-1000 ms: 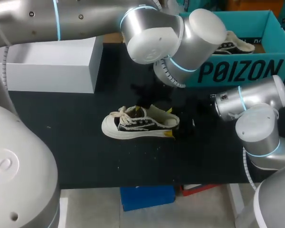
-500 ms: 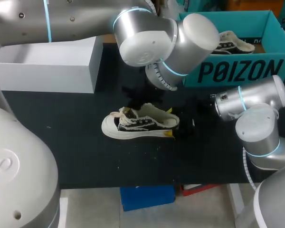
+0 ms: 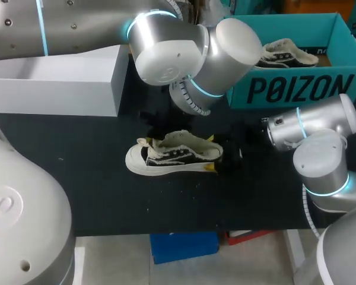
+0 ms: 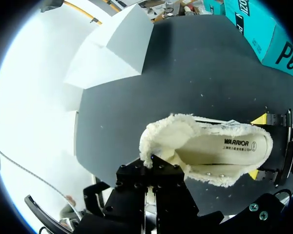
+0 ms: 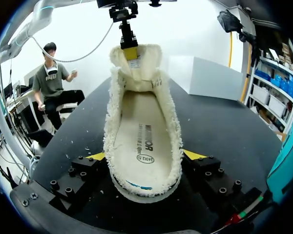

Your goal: Take the shoe out of the shoebox, open the shoe tongue, remove and reinsert the insole, then place the shoe into the shoebox

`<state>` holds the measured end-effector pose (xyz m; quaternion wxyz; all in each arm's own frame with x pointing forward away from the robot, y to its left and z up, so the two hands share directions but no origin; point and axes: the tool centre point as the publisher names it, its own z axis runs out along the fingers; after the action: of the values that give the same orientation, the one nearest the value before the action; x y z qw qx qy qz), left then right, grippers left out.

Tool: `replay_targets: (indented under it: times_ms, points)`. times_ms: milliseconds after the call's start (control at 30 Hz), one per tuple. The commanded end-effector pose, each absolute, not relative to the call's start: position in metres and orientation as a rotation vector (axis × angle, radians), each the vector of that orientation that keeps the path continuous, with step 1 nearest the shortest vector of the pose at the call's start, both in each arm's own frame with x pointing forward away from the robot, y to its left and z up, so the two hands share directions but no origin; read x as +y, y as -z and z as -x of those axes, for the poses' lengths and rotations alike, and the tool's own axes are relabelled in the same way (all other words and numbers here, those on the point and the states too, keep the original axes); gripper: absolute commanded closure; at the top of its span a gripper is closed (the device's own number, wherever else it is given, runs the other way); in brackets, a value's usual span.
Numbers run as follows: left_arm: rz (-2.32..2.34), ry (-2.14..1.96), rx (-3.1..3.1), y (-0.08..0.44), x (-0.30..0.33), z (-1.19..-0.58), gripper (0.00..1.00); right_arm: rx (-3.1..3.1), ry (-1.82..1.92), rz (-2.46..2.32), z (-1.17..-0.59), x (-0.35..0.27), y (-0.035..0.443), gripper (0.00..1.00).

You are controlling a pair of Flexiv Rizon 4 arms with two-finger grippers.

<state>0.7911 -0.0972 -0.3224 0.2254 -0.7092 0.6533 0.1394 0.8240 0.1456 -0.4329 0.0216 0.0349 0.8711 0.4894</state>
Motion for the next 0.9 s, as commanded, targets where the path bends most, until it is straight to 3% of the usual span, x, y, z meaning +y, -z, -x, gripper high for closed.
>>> replay_targets:
  times_ms: [33,267,300,367,400,900]
  points:
    - [1.975,-0.388,1.789,0.325,-0.082,-0.786,1.0,2.699,-1.514,-0.115,-0.825,0.145,0.436,1.0]
    - [2.006,-0.42,1.777,0.337,-0.068,-0.781,0.97,2.699,-1.514,-0.115,-0.825,0.145,0.436,1.0]
    - [2.009,-0.424,1.777,0.338,-0.067,-0.781,0.82,2.699,-1.514,-0.115,-0.825,0.145,0.436,1.0]
    - [2.016,-0.425,1.776,0.339,-0.066,-0.78,0.41,2.699,-1.514,-0.115,-0.825,0.145,0.436,1.0]
    - [2.023,-0.422,1.771,0.338,-0.064,-0.78,0.0,2.699,-1.514,-0.115,-0.825,0.145,0.436,1.0]
    - [2.07,-0.365,1.704,0.325,-0.038,-0.781,0.0,2.699,-1.514,-0.115,-0.825,0.145,0.436,1.0]
